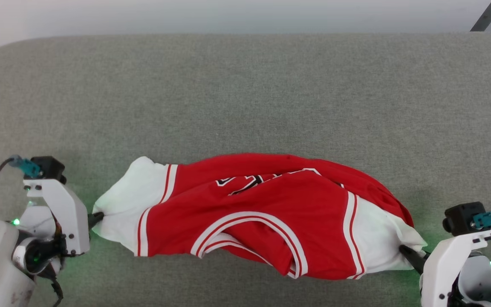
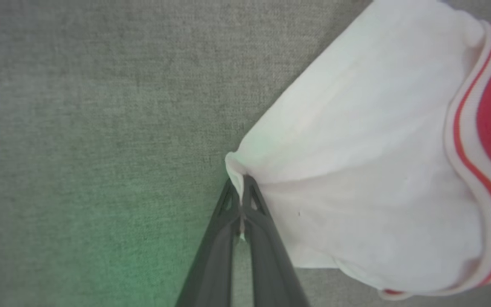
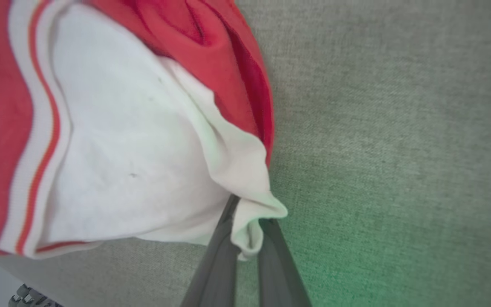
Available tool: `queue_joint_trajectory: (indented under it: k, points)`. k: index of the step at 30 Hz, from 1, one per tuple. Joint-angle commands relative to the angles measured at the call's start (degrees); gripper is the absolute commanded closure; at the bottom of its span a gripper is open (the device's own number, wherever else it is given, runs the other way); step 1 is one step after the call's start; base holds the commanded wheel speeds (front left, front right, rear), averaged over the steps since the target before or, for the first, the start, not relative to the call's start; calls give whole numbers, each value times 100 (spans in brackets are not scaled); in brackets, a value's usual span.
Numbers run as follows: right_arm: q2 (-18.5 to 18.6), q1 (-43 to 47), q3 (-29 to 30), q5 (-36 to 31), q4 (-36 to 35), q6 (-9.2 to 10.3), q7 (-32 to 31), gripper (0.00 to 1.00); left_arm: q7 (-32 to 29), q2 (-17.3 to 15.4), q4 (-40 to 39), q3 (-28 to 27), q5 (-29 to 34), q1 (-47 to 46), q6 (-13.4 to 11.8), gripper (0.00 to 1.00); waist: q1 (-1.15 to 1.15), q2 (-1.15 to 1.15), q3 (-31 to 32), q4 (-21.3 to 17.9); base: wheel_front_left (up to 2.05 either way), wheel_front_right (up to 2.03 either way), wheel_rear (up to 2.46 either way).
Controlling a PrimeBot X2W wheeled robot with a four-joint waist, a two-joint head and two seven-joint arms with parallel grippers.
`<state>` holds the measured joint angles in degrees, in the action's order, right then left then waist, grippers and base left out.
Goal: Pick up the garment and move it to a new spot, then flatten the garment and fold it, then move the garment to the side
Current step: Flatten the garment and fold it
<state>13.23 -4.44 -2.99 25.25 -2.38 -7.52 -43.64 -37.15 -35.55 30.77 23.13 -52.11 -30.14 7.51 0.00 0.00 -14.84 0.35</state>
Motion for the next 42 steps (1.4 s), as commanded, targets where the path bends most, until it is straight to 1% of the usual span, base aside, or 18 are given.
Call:
queue_joint_trajectory:
  k: [1,6,11,15,19,24,29,33,37,42]
  points:
    - [-12,-56,73,70,-40,6,-90,100,-55,108,-24,77,-47,10,-5,100,0,0,31,0,0,0,0]
    - [3,-222,214,326,-370,5,-291,100,-261,-67,-308,35,-66,-95,-100,100,0,0,161,9,0,0,0]
    - [132,-564,327,496,-611,5,-439,100,-550,-159,-777,9,-120,-304,-224,100,0,0,324,49,0,0,0]
    - [205,-940,310,677,-685,5,-497,100,-784,-217,-1179,27,-96,-550,-319,100,0,0,462,84,0,0,0]
    - [277,-1374,221,798,-628,5,-406,100,-966,-247,-1471,74,-29,-815,-353,100,0,0,575,117,0,0,0]
    - [214,-1964,272,890,-376,5,-151,100,-1050,-262,-1643,108,86,-1243,-330,100,0,0,681,162,0,0,0]
    - [193,-2574,384,695,-23,5,313,100,-940,-216,-1653,154,253,-1711,-244,100,0,0,730,194,0,0,0]
    - [198,-2965,398,442,448,5,654,100,-815,-163,-1511,218,380,-1997,-180,100,0,0,746,201,0,0,0]
    - [227,-3165,264,310,935,5,819,100,-666,-88,-1285,311,436,-2081,-121,100,0,0,731,210,0,0,0]
    - [351,-3211,-37,257,1433,5,1023,100,-430,34,-974,467,366,-1907,-48,100,0,0,679,224,0,0,0]
